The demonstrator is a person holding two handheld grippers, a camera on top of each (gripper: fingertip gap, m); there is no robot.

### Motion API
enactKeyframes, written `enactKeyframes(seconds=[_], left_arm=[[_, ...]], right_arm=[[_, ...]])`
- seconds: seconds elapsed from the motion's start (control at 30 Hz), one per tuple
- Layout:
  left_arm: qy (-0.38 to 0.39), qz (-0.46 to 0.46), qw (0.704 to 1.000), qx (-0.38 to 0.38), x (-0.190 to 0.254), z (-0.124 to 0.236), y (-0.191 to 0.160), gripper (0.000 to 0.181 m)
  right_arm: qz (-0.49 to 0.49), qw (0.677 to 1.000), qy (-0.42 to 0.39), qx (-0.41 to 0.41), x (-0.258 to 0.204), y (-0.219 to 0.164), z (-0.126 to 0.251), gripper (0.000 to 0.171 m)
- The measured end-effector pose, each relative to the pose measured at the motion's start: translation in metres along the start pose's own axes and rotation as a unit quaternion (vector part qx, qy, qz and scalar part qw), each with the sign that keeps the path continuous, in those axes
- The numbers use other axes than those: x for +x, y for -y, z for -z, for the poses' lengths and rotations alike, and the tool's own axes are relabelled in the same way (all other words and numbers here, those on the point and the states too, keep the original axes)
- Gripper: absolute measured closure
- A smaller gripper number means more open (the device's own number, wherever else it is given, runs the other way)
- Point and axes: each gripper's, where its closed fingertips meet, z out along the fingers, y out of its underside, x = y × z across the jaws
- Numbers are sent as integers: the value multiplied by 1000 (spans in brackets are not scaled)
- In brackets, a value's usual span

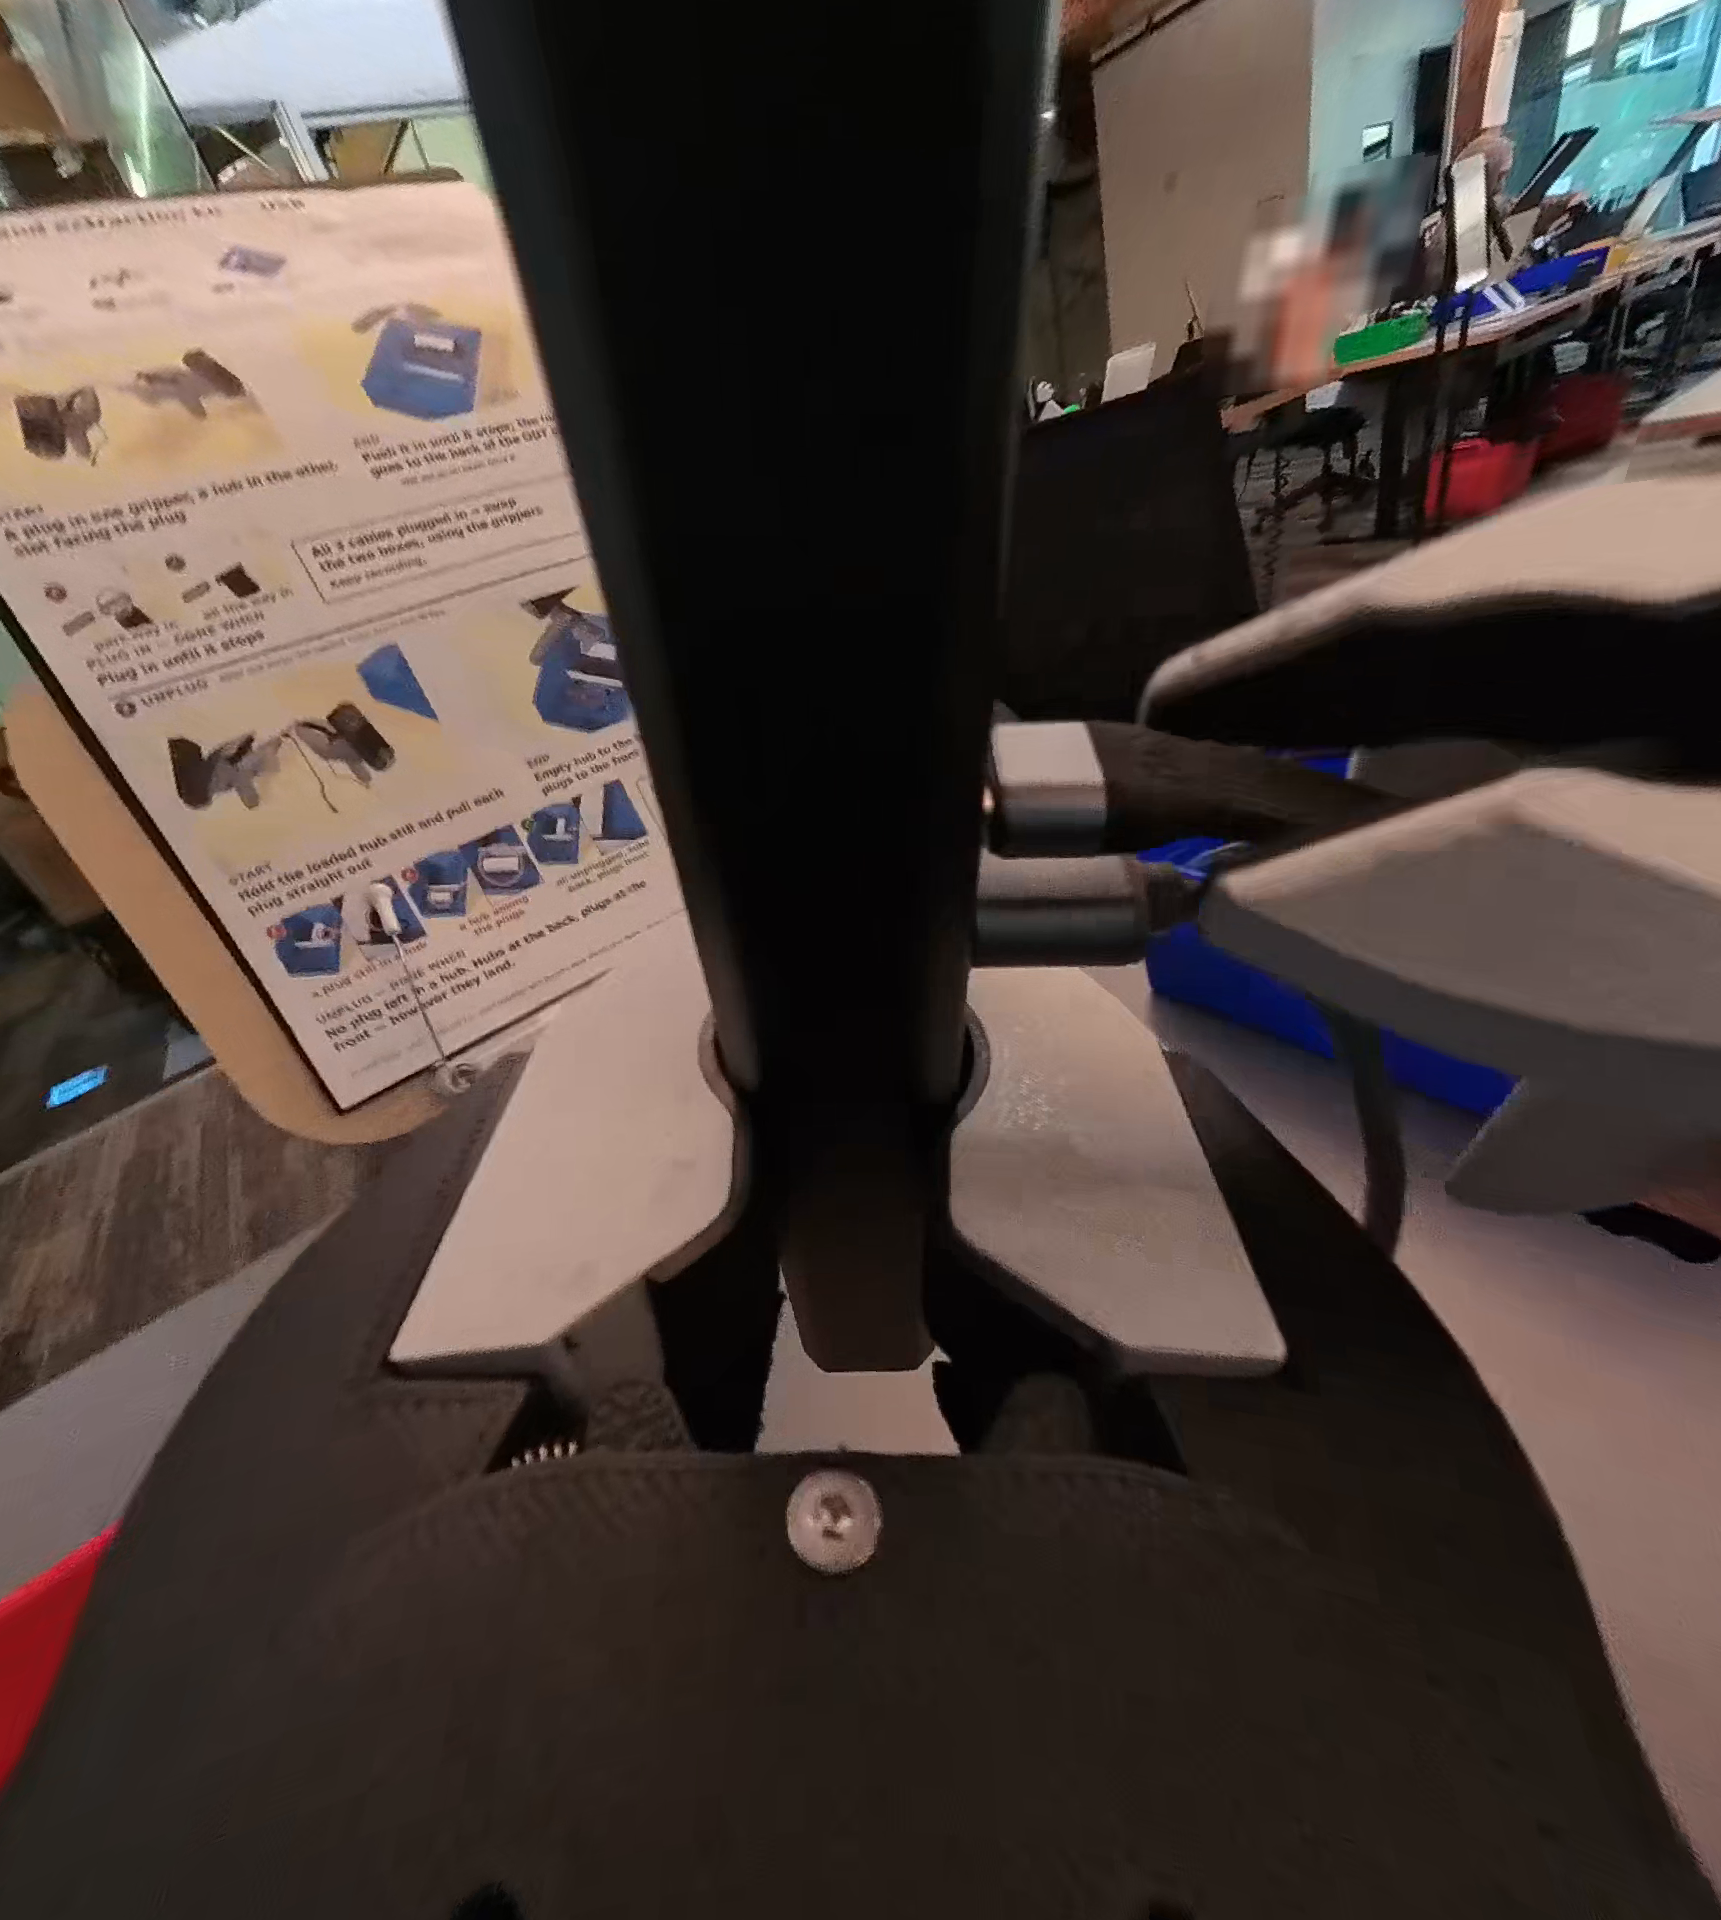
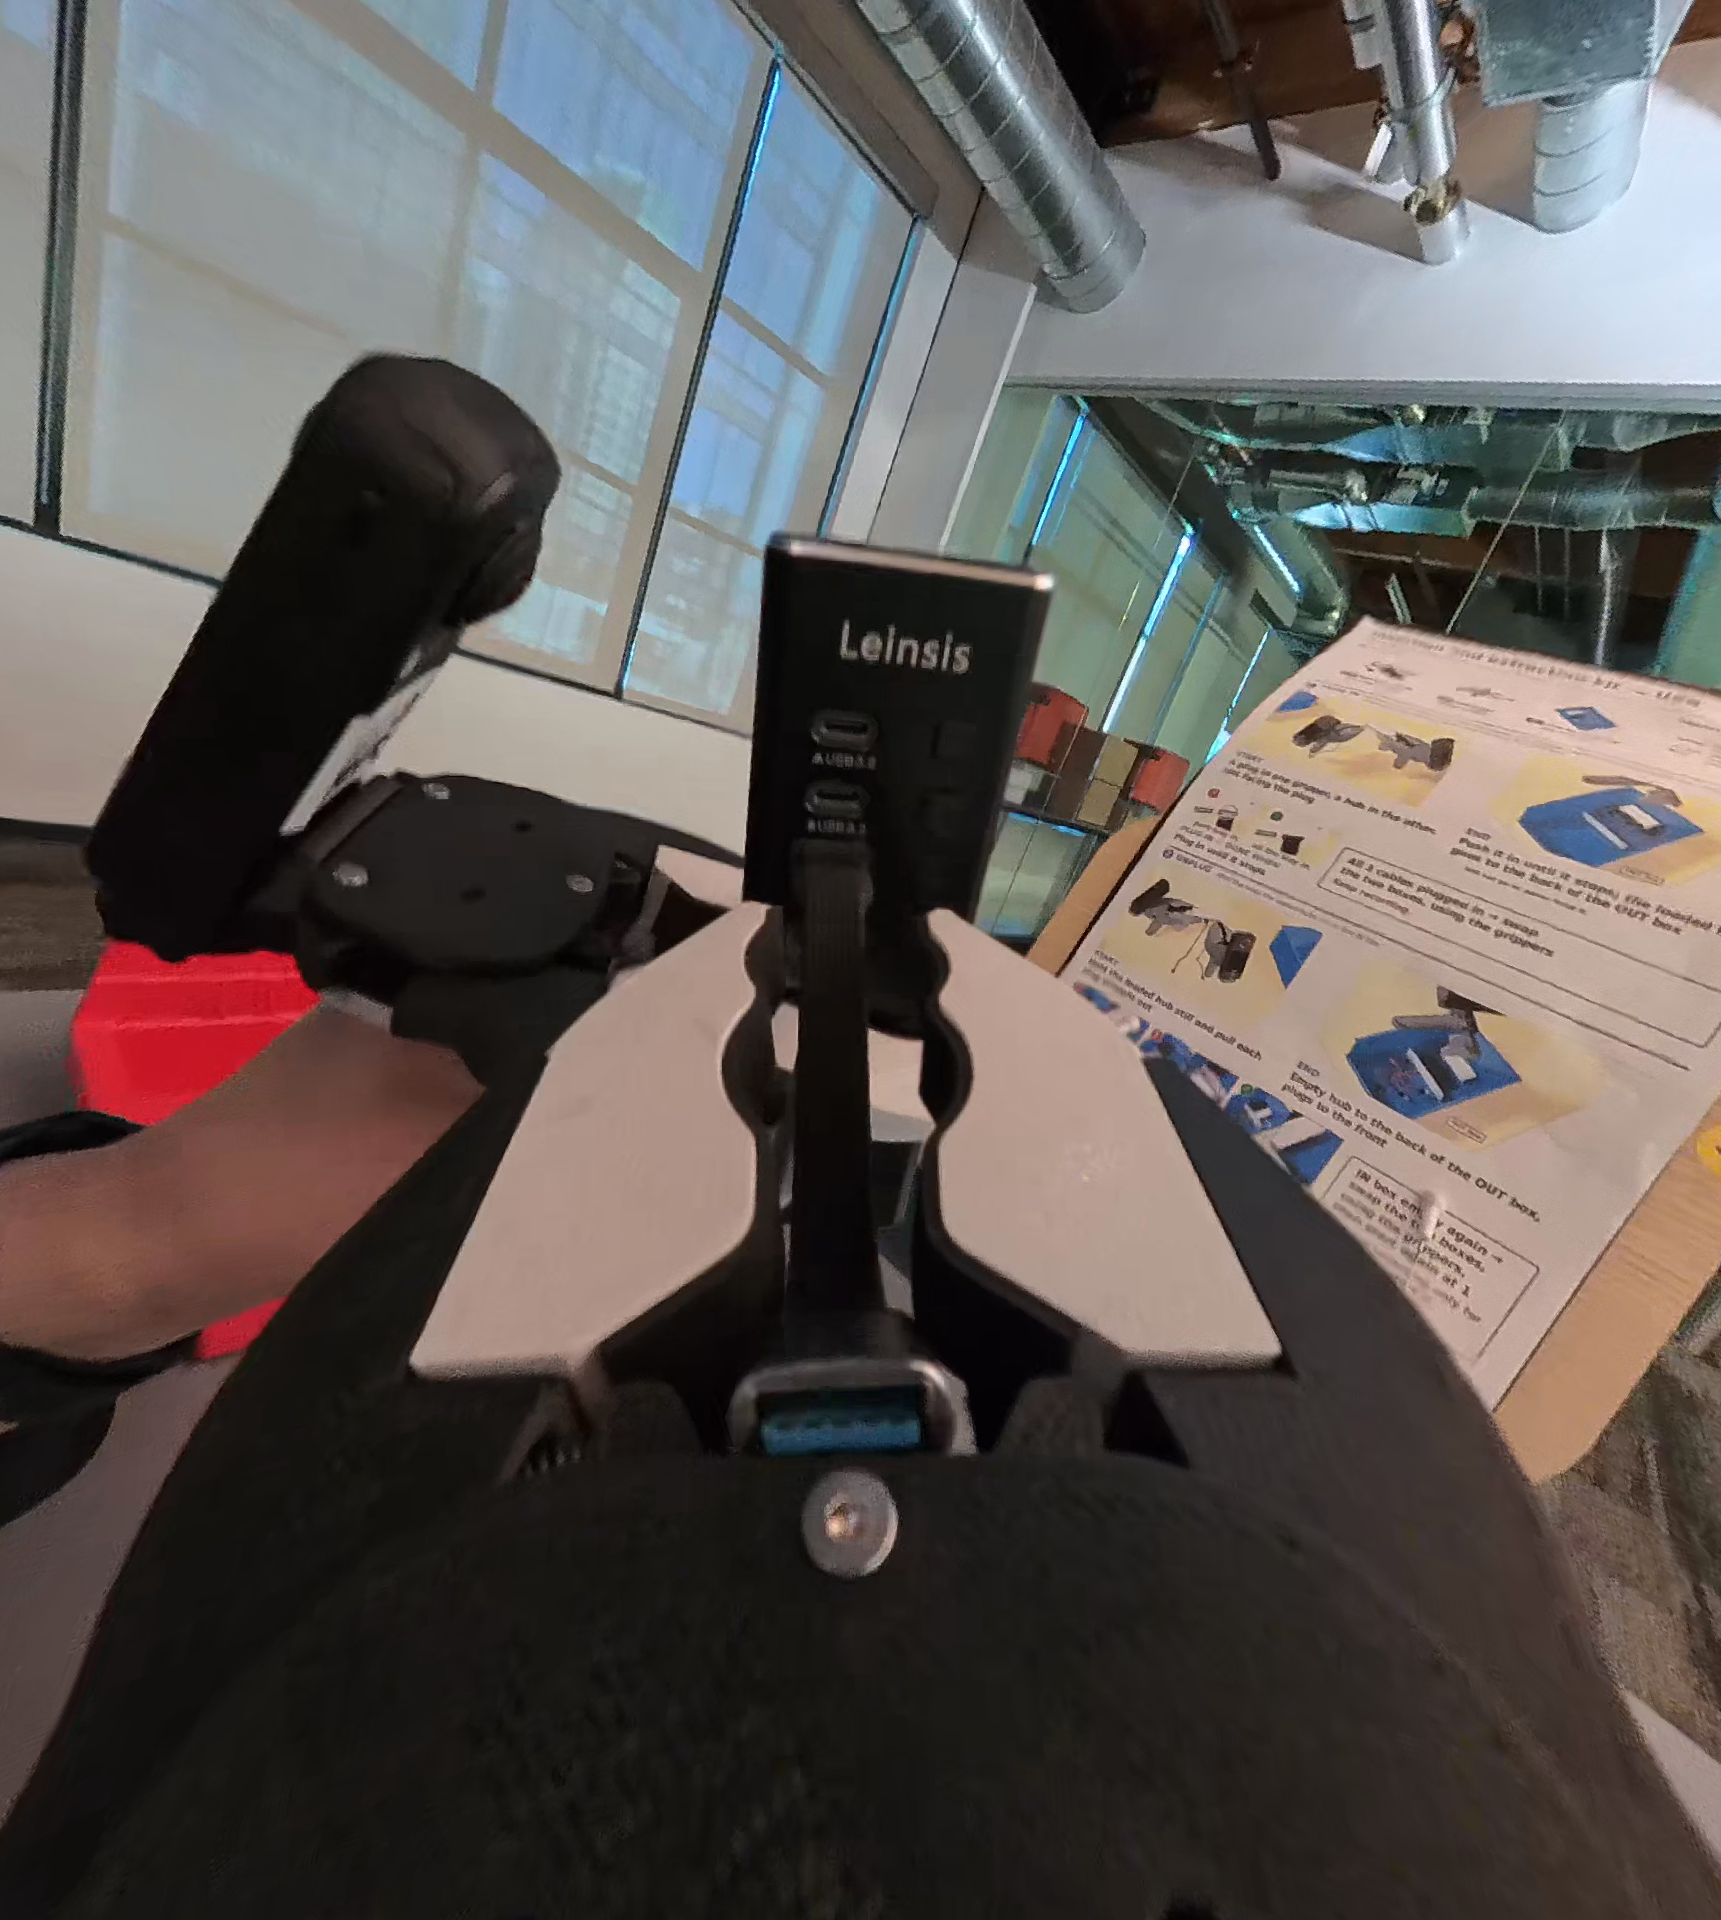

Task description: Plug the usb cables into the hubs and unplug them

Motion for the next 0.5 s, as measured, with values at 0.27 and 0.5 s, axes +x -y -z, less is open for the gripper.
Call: enactKeyframes(seconds=[0.27,0.5], left_arm=[[7,-11,1000,-7,3,-1,0,151],[-3,-1,1000,-16,3,-3,-5,151]], right_arm=[[-7,999,6,-44,-4,-19,-7,156],[-34,999,7,-29,-1,-15,-5,155]])
